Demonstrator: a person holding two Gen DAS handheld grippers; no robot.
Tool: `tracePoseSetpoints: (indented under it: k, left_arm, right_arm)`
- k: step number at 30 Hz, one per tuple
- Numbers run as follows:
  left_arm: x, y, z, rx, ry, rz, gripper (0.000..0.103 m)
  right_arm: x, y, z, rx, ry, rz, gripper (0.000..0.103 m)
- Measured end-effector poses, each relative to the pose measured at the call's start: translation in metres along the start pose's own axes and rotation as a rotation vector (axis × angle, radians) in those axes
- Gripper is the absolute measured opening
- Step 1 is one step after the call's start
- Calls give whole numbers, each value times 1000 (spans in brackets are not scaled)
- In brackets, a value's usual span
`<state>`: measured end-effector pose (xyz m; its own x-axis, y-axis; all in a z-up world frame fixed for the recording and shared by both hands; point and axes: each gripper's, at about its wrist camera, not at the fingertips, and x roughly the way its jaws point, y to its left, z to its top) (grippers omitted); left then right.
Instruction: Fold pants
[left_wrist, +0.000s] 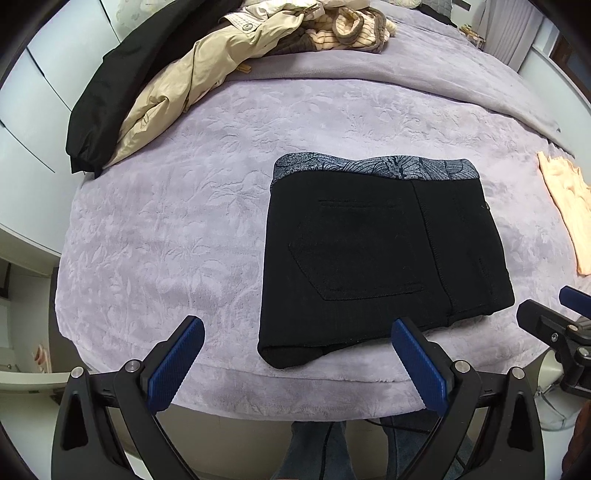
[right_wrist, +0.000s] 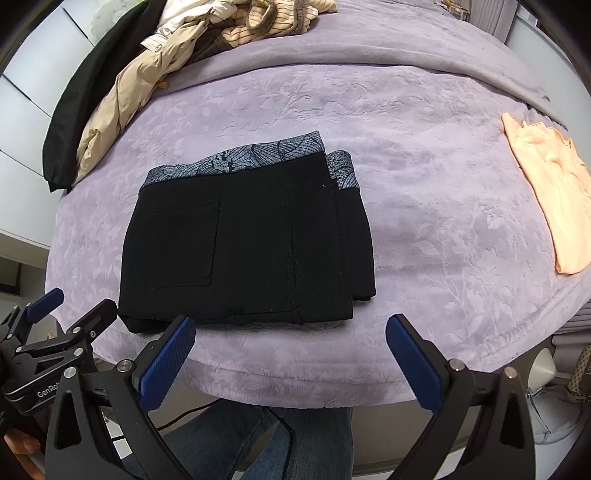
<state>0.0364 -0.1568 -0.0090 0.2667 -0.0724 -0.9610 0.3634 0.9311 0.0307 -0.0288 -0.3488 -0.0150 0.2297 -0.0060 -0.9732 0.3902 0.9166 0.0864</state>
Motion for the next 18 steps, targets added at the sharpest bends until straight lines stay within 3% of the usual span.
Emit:
tracePoseSetpoints:
  k: [18]
  left_arm:
    - [-2,-3,-1,-10,8,-4,101]
  right_arm:
    - [-7,4,-2,-9,-3,-23,103]
